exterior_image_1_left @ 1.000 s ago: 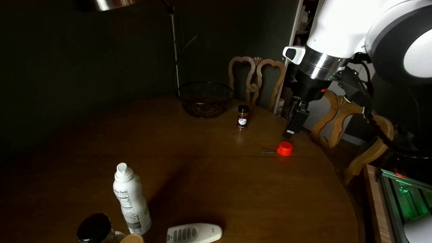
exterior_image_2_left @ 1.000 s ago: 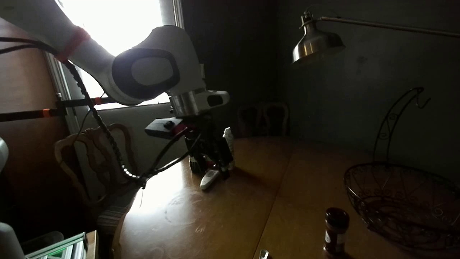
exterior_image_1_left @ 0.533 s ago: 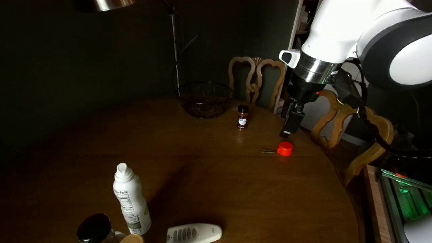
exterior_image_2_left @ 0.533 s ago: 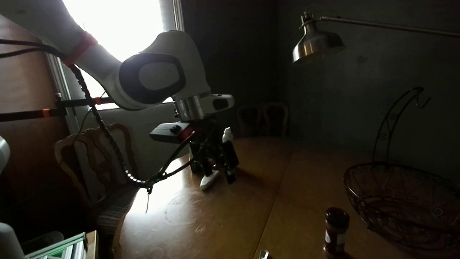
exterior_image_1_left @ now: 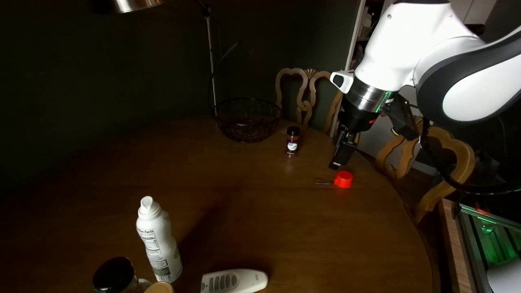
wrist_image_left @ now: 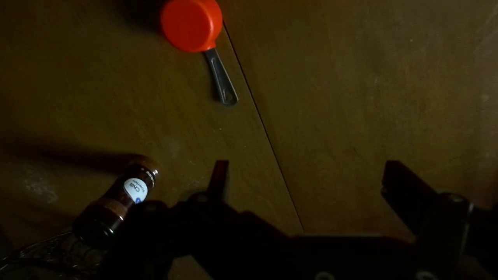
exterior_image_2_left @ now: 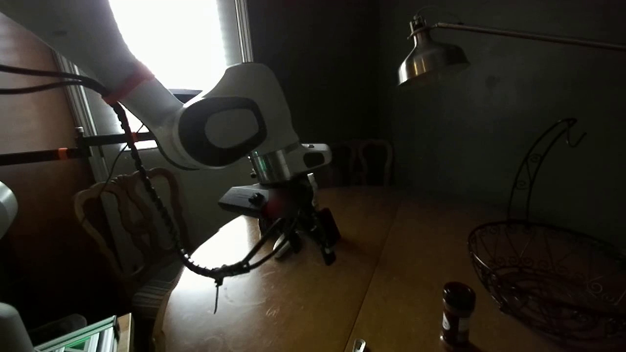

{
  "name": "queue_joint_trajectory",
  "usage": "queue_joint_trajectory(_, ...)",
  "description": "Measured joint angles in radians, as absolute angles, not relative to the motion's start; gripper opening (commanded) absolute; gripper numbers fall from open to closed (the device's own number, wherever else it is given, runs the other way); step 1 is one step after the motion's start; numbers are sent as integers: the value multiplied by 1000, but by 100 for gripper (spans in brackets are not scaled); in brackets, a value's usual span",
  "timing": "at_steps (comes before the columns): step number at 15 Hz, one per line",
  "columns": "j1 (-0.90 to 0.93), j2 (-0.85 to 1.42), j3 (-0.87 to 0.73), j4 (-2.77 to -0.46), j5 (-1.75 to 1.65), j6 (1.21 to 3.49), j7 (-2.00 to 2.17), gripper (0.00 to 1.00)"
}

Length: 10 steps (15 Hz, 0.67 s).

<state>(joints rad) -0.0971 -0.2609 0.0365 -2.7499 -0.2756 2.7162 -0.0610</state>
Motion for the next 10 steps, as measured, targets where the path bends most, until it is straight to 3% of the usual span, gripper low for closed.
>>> queue_joint_trajectory(4, -160, -113, 27, -2728, -394, 2855, -46, 100)
queue_joint_trajectory(10, -227, 68, -1, -2642, -584, 2872, -18, 100)
